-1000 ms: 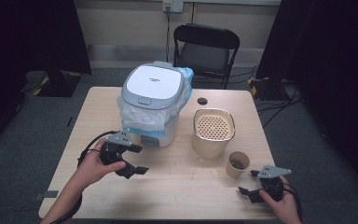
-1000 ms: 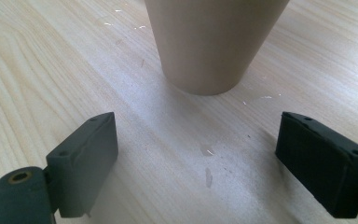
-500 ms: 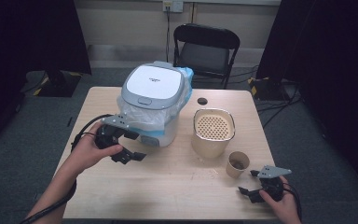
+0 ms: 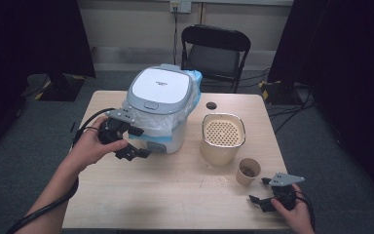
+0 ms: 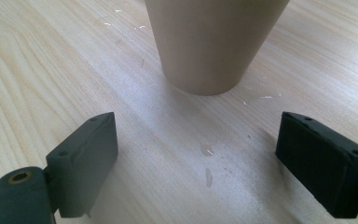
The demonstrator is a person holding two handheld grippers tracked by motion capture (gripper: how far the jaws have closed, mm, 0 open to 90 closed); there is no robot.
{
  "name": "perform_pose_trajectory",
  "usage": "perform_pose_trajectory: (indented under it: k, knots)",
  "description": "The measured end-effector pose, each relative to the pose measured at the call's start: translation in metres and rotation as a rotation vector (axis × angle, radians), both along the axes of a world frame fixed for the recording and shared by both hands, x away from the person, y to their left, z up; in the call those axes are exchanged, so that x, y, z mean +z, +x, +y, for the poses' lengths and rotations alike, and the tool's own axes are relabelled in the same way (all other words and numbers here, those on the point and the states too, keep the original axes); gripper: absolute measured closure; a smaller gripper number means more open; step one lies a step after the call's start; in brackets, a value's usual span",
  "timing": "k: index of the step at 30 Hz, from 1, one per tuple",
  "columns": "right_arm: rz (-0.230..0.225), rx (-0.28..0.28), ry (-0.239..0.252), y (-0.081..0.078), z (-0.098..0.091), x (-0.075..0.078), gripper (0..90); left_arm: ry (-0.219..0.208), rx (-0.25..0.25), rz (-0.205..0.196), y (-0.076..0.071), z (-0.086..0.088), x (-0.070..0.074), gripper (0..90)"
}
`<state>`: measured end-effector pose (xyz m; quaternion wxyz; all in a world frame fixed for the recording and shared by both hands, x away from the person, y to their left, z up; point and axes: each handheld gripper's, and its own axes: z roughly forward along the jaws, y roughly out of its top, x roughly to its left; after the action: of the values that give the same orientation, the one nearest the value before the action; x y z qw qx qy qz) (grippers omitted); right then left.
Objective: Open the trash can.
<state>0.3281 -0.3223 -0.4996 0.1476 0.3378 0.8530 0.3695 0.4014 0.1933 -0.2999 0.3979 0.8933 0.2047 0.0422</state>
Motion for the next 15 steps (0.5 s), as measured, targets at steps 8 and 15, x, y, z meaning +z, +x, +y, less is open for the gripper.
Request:
perform_pose_trajectory:
  k: [8,15]
  knots:
    - [-0.001,-0.001,0.001,0.0,0.0,0.0,12.2,0.003,0.01,-0.011,0.008,-0.003,0.015,16.3]
    - [-0.001,-0.001,0.001,0.0,0.0,0.0,12.2,0.015,0.004,-0.03,0.014,-0.009,0.034,16.3]
